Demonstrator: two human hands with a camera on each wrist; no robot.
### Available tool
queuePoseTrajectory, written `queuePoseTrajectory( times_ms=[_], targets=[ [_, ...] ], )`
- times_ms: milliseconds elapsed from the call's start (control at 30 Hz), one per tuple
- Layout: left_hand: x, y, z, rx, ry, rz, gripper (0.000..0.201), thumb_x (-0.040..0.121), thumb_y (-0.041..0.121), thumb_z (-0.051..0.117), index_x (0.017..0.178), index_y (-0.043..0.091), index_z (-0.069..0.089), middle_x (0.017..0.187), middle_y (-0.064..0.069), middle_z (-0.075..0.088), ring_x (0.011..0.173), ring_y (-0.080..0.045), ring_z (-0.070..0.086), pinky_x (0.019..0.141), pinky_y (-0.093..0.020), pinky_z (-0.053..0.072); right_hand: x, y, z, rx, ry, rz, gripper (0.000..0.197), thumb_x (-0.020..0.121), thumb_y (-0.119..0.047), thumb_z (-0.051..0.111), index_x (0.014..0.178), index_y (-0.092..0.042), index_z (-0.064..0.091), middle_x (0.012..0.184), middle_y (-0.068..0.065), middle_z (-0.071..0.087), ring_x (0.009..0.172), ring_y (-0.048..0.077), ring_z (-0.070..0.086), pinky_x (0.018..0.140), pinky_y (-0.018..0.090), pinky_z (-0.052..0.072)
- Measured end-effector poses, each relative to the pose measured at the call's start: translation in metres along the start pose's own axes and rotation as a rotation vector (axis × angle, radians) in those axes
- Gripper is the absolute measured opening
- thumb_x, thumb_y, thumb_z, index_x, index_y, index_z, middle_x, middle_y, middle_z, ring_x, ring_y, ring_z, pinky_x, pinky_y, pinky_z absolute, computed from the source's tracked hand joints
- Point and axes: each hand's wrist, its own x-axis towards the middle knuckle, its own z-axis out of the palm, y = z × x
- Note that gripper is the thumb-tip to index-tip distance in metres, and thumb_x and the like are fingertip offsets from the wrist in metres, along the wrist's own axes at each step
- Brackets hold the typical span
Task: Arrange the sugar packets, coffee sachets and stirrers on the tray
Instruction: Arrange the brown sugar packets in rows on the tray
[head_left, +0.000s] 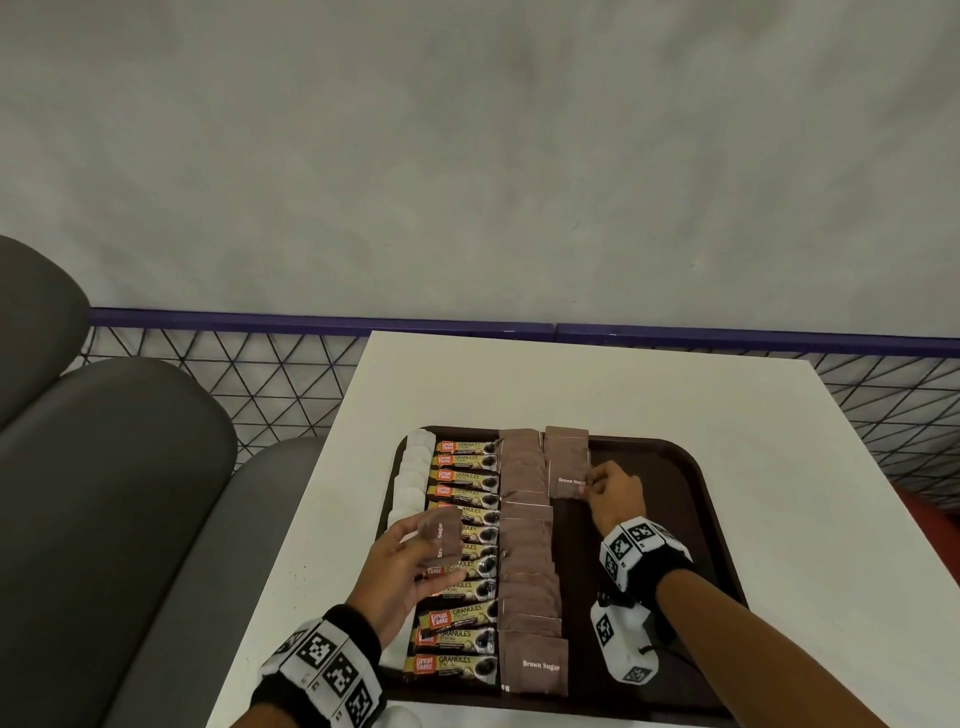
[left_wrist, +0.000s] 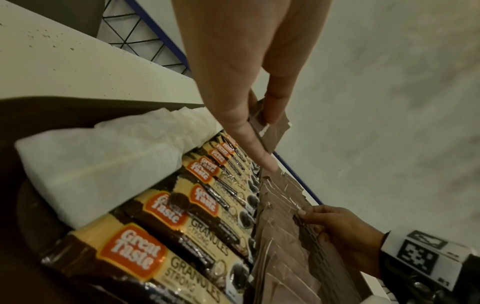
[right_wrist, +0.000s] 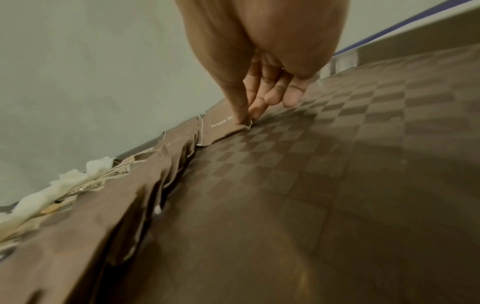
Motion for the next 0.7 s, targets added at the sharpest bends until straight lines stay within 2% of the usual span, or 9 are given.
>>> queuePoseTrajectory(
  times_ms=[100,167,233,333,467,533,600,700],
  targets=[
    [0.003,-0.001,-0.001,0.003,0.027,-0.01,0.03,0.09,-0.001,0.053,0.119,0.001,0.052,0.116,-0.017,0.06,0.102,-0.033,0.062,0.072,-0.04,0.058,0.002,-0.001,0.001,-0.008,-0.01,-0.017,0.009,0.087,-0.006,0.053,0.091,-0.012,0.056,0.098,0.02,0.06,0.084,0.017,0.039,0.077,0.03,0.041],
    [0.004,-0.001,-0.001,0.015,0.046,-0.013,0.03,0.09,0.0,0.054,0.119,-0.002,0.048,0.117,-0.019,0.059,0.101,-0.034,0.063,0.072,-0.04,0.058,0.001,-0.002,0.0,-0.012,0.001,-0.029,0.009,0.087,-0.011,0.057,0.095,-0.012,0.055,0.093,0.014,0.059,0.094,0.023,0.045,0.081,0.034,0.044],
    [0.005,0.0,0.0,0.03,0.055,-0.001,0.03,0.09,0.003,0.055,0.118,-0.003,0.047,0.118,-0.021,0.06,0.099,-0.033,0.064,0.074,-0.04,0.058,-0.003,-0.002,-0.002,-0.018,0.016,-0.051,0.021,0.086,-0.017,0.06,0.104,-0.009,0.052,0.093,0.009,0.057,0.105,0.027,0.044,0.087,0.039,0.043],
    [0.003,0.003,0.002,0.04,0.06,0.026,0.029,0.089,0.006,0.058,0.116,-0.002,0.049,0.115,-0.023,0.062,0.095,-0.031,0.066,0.074,-0.038,0.058,-0.015,-0.007,-0.007,-0.021,0.061,-0.088,0.034,0.085,-0.023,0.062,0.113,-0.009,0.049,0.106,0.009,0.055,0.109,0.026,0.041,0.091,0.037,0.041],
    [-0.002,0.006,0.009,0.057,0.061,0.044,0.02,0.09,0.008,0.058,0.108,0.003,0.054,0.11,-0.024,0.063,0.09,-0.029,0.067,0.067,-0.034,0.059,-0.033,-0.017,-0.009,0.037,0.077,-0.191,0.031,0.087,-0.024,0.059,0.114,-0.011,0.05,0.108,0.006,0.052,0.108,0.022,0.038,0.093,0.034,0.038],
    [-0.006,0.007,0.013,0.078,0.059,0.051,0.016,0.09,0.009,0.058,0.105,0.006,0.056,0.109,-0.022,0.063,0.09,-0.029,0.066,0.069,-0.035,0.059,-0.044,-0.026,-0.008,0.126,0.029,-0.225,0.026,0.089,-0.024,0.057,0.112,-0.012,0.053,0.101,0.0,0.05,0.104,0.017,0.037,0.093,0.032,0.037],
    [-0.009,0.008,0.017,0.104,0.057,0.059,0.012,0.091,0.009,0.057,0.102,0.01,0.058,0.106,-0.019,0.064,0.087,-0.028,0.065,0.069,-0.035,0.059,-0.055,-0.037,-0.008,0.283,-0.067,-0.249,0.022,0.09,-0.023,0.055,0.108,-0.011,0.056,0.094,-0.004,0.053,0.103,0.017,0.044,0.09,0.029,0.041],
    [-0.015,0.009,0.022,0.181,0.066,0.077,0.012,0.091,0.009,0.057,0.101,0.014,0.059,0.099,-0.014,0.064,0.078,-0.022,0.063,0.07,-0.034,0.057,-0.074,-0.055,-0.009,0.482,-0.34,-0.254,0.028,0.092,-0.028,0.053,0.112,-0.01,0.059,0.097,-0.007,0.058,0.092,0.008,0.055,0.076,0.016,0.042]
  ],
)
